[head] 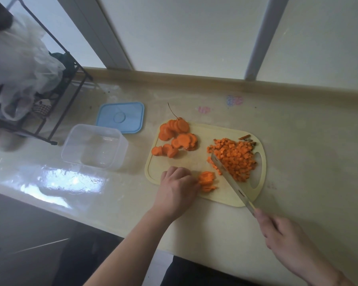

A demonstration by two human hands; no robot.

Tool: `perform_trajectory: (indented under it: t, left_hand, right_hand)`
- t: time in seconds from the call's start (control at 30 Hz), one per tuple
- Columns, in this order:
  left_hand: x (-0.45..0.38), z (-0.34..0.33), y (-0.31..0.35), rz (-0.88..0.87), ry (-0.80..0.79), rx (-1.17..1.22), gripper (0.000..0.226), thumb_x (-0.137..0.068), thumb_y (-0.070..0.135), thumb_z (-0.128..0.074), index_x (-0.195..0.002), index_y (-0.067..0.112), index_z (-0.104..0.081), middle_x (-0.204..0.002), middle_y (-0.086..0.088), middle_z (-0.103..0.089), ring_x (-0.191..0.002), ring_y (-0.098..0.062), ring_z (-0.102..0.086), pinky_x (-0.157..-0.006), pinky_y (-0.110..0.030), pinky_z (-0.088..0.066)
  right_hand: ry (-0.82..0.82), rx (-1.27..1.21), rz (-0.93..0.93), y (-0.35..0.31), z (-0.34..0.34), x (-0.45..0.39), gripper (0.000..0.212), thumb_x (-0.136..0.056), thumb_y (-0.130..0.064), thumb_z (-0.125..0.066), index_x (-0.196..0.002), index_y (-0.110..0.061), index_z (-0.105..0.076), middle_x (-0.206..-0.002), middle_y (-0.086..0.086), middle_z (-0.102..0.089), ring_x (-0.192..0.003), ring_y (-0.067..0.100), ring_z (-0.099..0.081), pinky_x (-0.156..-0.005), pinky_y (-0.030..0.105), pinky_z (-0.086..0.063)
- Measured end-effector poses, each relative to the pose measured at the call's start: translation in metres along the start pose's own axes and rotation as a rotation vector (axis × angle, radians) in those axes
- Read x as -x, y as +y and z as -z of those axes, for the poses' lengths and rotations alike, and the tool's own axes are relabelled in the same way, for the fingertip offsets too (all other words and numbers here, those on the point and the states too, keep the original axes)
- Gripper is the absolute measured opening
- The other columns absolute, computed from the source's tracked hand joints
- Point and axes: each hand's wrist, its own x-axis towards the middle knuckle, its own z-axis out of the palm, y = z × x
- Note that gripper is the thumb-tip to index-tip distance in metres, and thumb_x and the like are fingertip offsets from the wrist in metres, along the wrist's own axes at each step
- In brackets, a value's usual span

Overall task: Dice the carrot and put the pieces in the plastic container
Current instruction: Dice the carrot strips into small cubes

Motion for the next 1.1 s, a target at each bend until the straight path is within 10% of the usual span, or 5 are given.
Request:
perform_trajectory:
  t: [0.77, 1.1]
  left_hand:
    - [0.0039, -0.0031, 0.0005, -0.125, 0.064, -0.029, 0.014, -0.088, 0.028, -0.067, -0.088, 0.019, -0.077, -0.081, 0.003, -0.066, -0.075, -0.027, -0.061, -0.071, -0.038, -0.043]
    - [0.0023, -0.0035, 0.0087, -0.29, 0.009, 0.013, 0.031, -0.086, 0.04, -0.072, -0.107, 0.018, -0.073, -0.124, -0.005, -0.064, -0.108, -0.029, -0.058, -0.09, -0.038, -0.045]
  right_hand:
    - [-0.025, -0.034, 0.007, 0.0031, -0.0021, -0.0014, 0.068, -0.076, -0.07, -0.032, -0.06, -0.005, -0.042, -0.047, 0.002, -0.043, -0.043, 0.008, -0.039, -0.052, 0.033, -0.037]
    - [-0.069, -0.078, 0.019, 0.0019, -0.0046, -0.0003, 0.056, -0.077, -0.07, -0.032, -0.058, -0.018, -0.043, -0.046, -0.001, -0.041, -0.044, 0.007, -0.037, -0.053, 0.031, -0.035]
